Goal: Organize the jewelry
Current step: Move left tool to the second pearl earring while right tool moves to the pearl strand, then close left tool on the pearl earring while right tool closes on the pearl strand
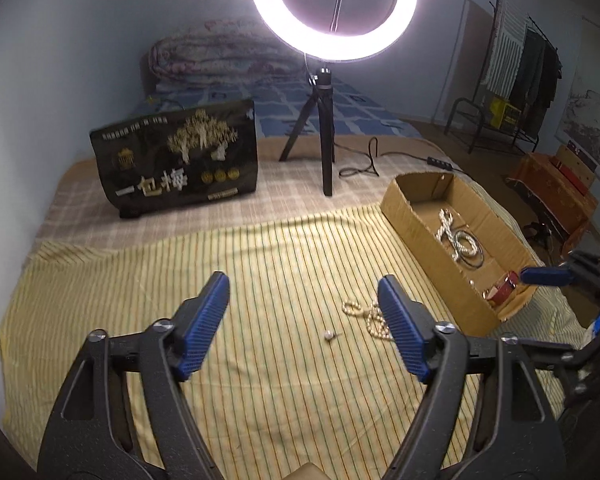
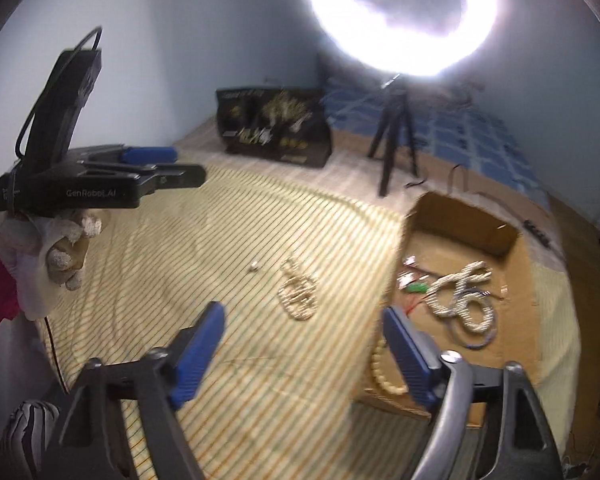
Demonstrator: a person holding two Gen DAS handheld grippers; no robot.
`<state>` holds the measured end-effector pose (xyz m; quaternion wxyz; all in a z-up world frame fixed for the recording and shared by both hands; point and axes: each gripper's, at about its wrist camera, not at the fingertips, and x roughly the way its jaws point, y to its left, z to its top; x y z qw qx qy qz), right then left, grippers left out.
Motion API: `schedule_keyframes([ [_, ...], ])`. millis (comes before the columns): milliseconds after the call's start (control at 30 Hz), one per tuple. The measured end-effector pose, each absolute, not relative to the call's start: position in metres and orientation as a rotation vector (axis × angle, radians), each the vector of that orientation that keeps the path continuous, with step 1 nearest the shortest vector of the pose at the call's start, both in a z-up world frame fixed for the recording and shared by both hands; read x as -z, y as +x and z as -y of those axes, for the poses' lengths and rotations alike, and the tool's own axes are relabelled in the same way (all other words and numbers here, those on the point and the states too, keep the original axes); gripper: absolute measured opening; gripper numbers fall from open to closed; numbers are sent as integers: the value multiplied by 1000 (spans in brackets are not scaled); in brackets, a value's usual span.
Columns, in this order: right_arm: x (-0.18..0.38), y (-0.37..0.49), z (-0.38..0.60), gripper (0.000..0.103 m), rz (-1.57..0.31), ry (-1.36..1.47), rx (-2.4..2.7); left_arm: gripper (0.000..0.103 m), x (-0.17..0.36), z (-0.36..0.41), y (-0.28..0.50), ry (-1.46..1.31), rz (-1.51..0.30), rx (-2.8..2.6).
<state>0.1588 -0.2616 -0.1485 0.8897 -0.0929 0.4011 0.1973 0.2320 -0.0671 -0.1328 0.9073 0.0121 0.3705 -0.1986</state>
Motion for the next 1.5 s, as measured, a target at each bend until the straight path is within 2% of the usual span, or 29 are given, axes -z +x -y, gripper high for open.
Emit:
schedule_keyframes([
  [67,160,161,254,78,-858,-197,-425,68,142,68,233,19,-791,422],
  [167,176,163,248,70,-896,-189,-433,59,157,71,236,14,-829,441],
  [267,189,168,244,60,-933,-166,-437,56,172,77,238,22,-860,461],
  [333,196,171,241,59,-952,-160,-436,55,183,81,239,26,-879,477],
  [433,206,176,235,55,-965,-167,-420,47,194,87,241,35,-904,488],
  [533,217,181,231,51,-982,-161,-401,47,207,92,245,41,-927,493],
  [1000,246,194,228,49,-1007,-126,-290,46,240,113,258,98,-969,521],
  [1067,247,195,229,49,-1009,-122,-276,39,241,114,259,105,-972,516],
  [1233,249,197,227,48,-1013,-124,-254,38,247,115,263,111,-973,505],
  [1300,252,199,225,47,-1014,-127,-248,35,249,115,263,122,-968,500],
  [1500,254,204,224,46,-1010,-120,-214,18,253,115,264,161,-948,479],
])
